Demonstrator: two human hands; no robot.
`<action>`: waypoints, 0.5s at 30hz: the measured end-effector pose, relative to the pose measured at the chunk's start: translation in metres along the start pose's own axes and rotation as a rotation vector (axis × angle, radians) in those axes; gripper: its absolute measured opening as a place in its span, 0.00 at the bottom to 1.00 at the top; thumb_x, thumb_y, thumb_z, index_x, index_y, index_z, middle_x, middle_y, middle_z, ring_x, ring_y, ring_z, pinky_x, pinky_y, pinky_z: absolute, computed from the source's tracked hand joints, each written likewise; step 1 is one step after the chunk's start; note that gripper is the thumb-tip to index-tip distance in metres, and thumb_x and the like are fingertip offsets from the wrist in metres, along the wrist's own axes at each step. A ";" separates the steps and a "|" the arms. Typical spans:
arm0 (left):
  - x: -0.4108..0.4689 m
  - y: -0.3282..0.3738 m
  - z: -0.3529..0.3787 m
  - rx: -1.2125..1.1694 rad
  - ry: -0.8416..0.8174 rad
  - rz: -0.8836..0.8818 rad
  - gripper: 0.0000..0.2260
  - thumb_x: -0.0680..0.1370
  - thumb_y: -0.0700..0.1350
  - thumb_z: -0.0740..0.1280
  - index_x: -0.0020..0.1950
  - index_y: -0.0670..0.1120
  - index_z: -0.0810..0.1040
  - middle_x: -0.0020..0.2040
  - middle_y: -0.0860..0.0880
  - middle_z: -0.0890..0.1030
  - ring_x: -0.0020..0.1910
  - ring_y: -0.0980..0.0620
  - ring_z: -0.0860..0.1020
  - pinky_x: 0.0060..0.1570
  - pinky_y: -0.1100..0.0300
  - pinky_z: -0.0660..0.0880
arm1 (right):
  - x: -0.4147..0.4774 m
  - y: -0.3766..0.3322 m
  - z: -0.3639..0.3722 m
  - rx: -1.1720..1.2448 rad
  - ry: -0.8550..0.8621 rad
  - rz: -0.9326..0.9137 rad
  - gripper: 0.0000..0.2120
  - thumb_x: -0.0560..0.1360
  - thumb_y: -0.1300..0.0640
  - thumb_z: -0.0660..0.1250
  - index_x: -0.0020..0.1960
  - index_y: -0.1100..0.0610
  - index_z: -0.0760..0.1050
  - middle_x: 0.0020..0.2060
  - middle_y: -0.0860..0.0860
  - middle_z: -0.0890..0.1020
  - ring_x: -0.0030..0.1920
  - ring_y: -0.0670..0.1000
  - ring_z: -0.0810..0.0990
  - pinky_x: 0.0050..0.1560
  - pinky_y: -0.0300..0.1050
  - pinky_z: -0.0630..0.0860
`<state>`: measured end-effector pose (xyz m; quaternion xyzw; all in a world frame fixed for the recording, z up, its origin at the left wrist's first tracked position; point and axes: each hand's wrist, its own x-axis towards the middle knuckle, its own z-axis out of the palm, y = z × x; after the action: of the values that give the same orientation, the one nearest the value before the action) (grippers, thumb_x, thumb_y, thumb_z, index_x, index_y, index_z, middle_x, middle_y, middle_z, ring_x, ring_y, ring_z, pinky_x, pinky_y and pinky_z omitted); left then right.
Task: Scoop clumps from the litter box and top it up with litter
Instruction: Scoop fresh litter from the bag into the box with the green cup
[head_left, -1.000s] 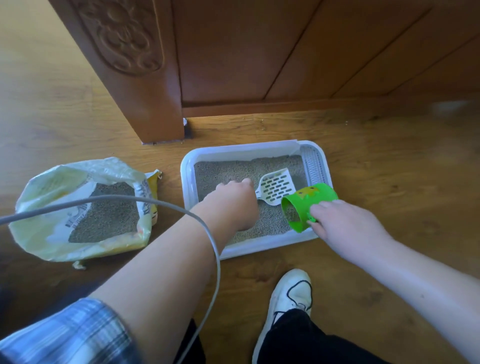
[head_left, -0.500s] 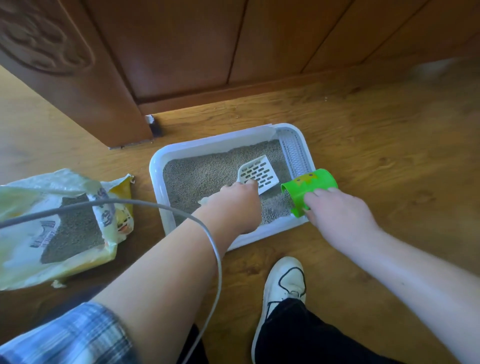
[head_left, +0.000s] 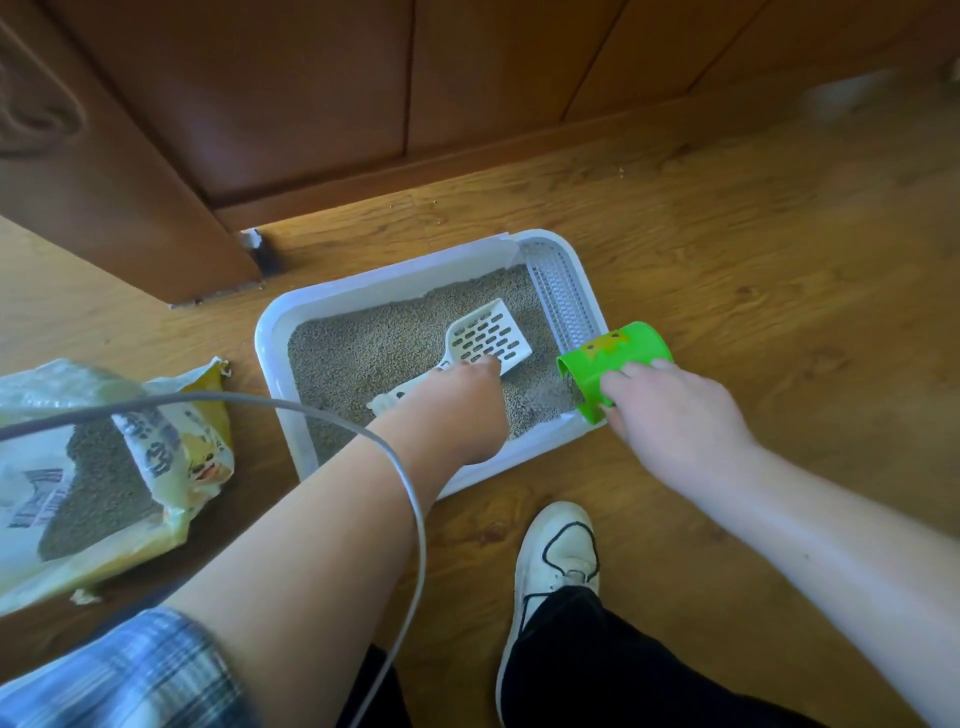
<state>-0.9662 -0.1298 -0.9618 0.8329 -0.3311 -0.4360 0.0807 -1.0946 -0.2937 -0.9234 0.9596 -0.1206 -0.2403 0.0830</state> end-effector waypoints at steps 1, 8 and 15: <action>0.000 0.000 0.000 -0.003 -0.001 -0.001 0.21 0.79 0.41 0.58 0.72 0.45 0.64 0.62 0.42 0.75 0.53 0.43 0.75 0.44 0.53 0.71 | 0.001 0.000 0.000 -0.006 0.002 0.003 0.07 0.80 0.48 0.60 0.50 0.50 0.73 0.46 0.48 0.78 0.52 0.54 0.78 0.37 0.45 0.68; 0.002 0.004 0.001 -0.040 -0.011 0.003 0.19 0.78 0.40 0.58 0.69 0.45 0.65 0.57 0.43 0.75 0.49 0.44 0.74 0.39 0.53 0.70 | 0.005 -0.001 0.010 -0.096 -0.008 0.041 0.03 0.76 0.55 0.67 0.45 0.50 0.74 0.40 0.48 0.78 0.46 0.54 0.79 0.32 0.43 0.63; -0.004 -0.002 -0.004 -0.035 0.018 -0.033 0.18 0.79 0.40 0.58 0.69 0.46 0.65 0.58 0.43 0.76 0.49 0.44 0.73 0.42 0.52 0.71 | 0.009 -0.010 0.004 -0.168 -0.024 0.046 0.02 0.77 0.55 0.65 0.48 0.49 0.73 0.43 0.47 0.78 0.49 0.52 0.79 0.34 0.43 0.65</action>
<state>-0.9638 -0.1261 -0.9571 0.8406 -0.3087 -0.4357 0.0912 -1.0870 -0.2869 -0.9327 0.9433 -0.1229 -0.2590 0.1672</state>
